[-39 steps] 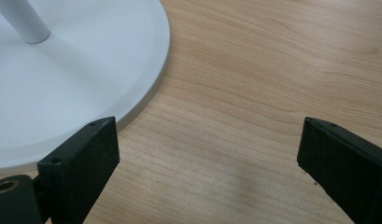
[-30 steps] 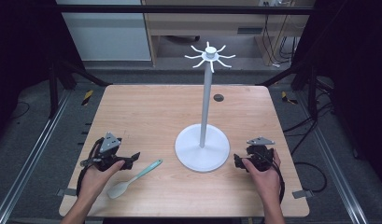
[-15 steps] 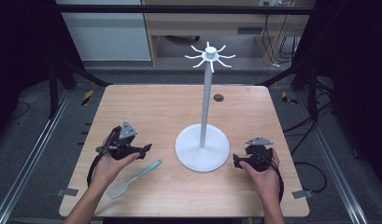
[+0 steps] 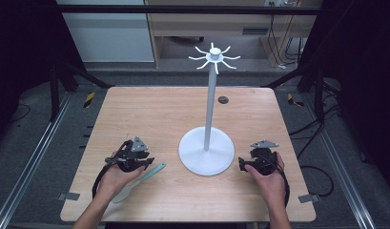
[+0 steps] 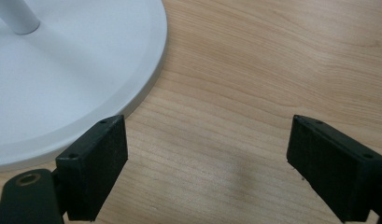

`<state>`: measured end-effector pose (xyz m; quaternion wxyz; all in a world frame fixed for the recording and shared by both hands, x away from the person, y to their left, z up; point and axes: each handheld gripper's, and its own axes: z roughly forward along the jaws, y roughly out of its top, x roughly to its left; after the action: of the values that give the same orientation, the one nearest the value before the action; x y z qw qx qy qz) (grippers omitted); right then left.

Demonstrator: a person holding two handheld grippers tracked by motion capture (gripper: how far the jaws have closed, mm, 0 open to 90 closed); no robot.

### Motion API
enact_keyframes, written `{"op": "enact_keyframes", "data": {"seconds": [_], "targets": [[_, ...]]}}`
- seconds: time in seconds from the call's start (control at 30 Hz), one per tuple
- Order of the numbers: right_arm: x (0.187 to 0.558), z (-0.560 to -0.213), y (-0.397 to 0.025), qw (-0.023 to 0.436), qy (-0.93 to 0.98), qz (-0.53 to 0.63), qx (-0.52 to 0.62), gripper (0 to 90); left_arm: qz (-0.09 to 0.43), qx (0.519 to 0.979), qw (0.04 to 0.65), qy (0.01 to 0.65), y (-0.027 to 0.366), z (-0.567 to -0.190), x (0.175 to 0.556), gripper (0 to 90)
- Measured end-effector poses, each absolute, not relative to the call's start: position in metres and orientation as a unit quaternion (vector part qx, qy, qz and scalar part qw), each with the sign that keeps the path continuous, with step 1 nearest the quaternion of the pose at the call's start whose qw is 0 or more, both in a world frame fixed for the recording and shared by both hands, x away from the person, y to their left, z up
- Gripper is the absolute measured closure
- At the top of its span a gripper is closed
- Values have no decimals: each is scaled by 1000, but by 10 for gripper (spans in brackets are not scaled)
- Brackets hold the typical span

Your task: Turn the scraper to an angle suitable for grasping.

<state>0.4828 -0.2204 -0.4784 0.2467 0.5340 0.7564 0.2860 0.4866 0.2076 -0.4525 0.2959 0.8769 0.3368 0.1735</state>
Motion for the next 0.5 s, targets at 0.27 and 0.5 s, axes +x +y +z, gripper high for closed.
{"op": "enact_keyframes", "data": {"seconds": [0.27,0.5], "targets": [[483,-478,-221,245,755,286,536,144,148,889,279,333,203,-458,489,900],[483,-479,-220,242,757,283,537,144,137,903,253,320,196,-466,487,900]]}}
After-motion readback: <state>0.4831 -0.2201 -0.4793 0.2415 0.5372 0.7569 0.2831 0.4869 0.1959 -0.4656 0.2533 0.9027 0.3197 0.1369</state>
